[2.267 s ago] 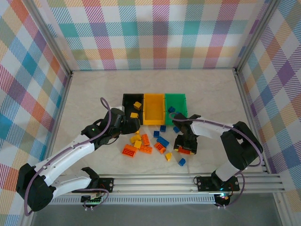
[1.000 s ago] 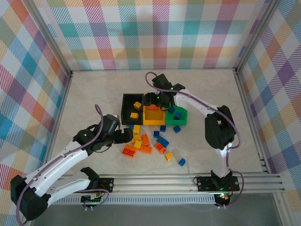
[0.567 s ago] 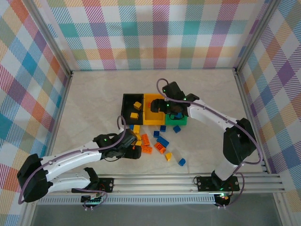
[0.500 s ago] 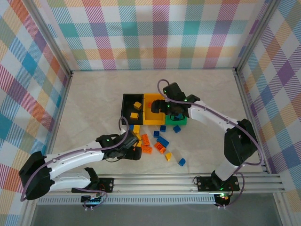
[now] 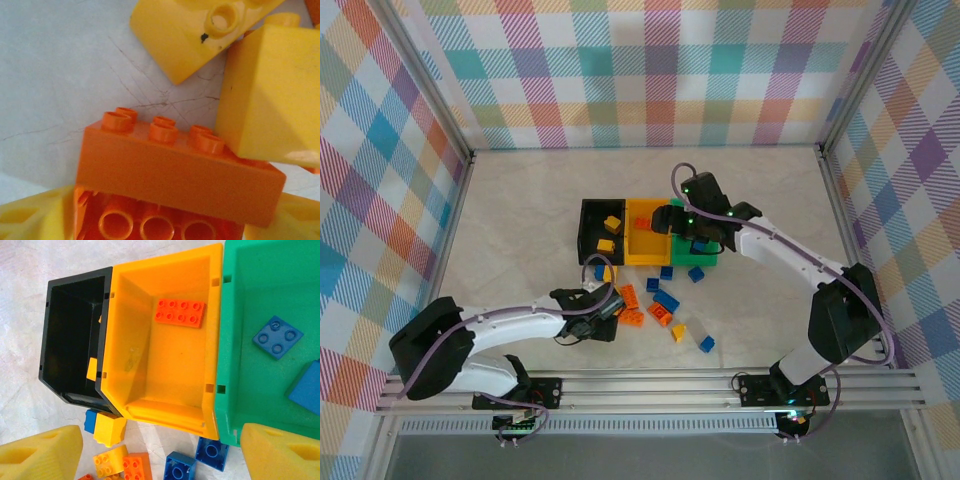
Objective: Sort the legos into containers by color
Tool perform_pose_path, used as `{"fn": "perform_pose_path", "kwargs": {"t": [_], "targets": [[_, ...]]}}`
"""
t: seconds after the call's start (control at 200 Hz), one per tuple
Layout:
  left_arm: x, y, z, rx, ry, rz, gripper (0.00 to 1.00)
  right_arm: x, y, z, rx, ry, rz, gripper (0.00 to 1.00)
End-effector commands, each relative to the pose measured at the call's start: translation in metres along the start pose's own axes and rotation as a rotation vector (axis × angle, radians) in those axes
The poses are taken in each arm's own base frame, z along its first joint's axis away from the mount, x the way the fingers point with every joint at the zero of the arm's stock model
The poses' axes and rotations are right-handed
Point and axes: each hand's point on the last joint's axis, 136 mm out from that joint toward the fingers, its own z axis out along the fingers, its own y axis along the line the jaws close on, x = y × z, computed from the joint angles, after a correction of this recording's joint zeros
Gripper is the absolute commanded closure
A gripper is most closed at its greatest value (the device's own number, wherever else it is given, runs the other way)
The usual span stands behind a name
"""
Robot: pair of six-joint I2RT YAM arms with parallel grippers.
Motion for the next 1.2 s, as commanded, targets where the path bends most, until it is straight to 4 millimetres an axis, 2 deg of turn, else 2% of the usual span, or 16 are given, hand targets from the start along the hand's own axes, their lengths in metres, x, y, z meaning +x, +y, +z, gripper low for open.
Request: {"fn": "perform_pose_path", "kwargs": {"t": [0.0, 0.12, 0.185, 0.265, 0.345, 0.48, 0.565, 0.635, 0.72, 0.81, 0.955, 1.065, 1.195], "targets": [[0.001, 0.002, 0.007, -0.025, -0.017, 0.006, 0.27, -0.005, 0.001, -0.007, -0.021, -0.026, 0.018, 0.17], [0.003, 0.005, 0.003, -0.025, -0.009, -0.003, 0.37, -0.005, -0.002, -0.008, -0.016, -0.028, 0.027, 0.17], [0.005, 0.007, -0.005, -0.019, -0.007, -0.013, 0.39, -0.006, -0.004, -0.008, -0.014, -0.030, 0.032, 0.17], [0.005, 0.011, -0.019, -0.007, -0.017, -0.027, 0.39, -0.005, -0.007, -0.009, -0.012, -0.029, 0.043, 0.17], [-0.001, 0.013, -0.043, 0.016, -0.050, -0.038, 0.39, -0.004, -0.009, -0.009, -0.018, -0.027, 0.057, 0.17], [-0.028, 0.009, -0.089, 0.077, -0.148, -0.044, 0.39, 0.002, -0.016, -0.012, -0.021, -0.019, 0.079, 0.18], [-0.061, -0.004, -0.111, 0.104, -0.221, -0.026, 0.39, 0.007, -0.023, -0.015, -0.016, -0.018, 0.094, 0.18], [-0.093, -0.023, -0.117, 0.148, -0.258, -0.027, 0.39, 0.013, -0.032, -0.019, -0.004, -0.017, 0.108, 0.18], [-0.135, -0.048, -0.114, 0.199, -0.297, -0.028, 0.40, 0.021, -0.043, -0.025, 0.013, -0.017, 0.125, 0.18], [-0.178, -0.070, -0.100, 0.238, -0.305, -0.038, 0.41, 0.032, -0.055, -0.032, 0.037, -0.015, 0.134, 0.18], [-0.234, -0.092, -0.074, 0.254, -0.296, -0.060, 0.42, 0.046, -0.069, -0.042, 0.062, -0.009, 0.146, 0.18], [-0.261, -0.101, -0.059, 0.249, -0.298, -0.068, 0.42, 0.054, -0.075, -0.049, 0.069, -0.011, 0.154, 0.18], [-0.277, -0.100, -0.041, 0.224, -0.283, -0.090, 0.40, 0.059, -0.077, -0.056, 0.063, -0.019, 0.160, 0.17]]}}
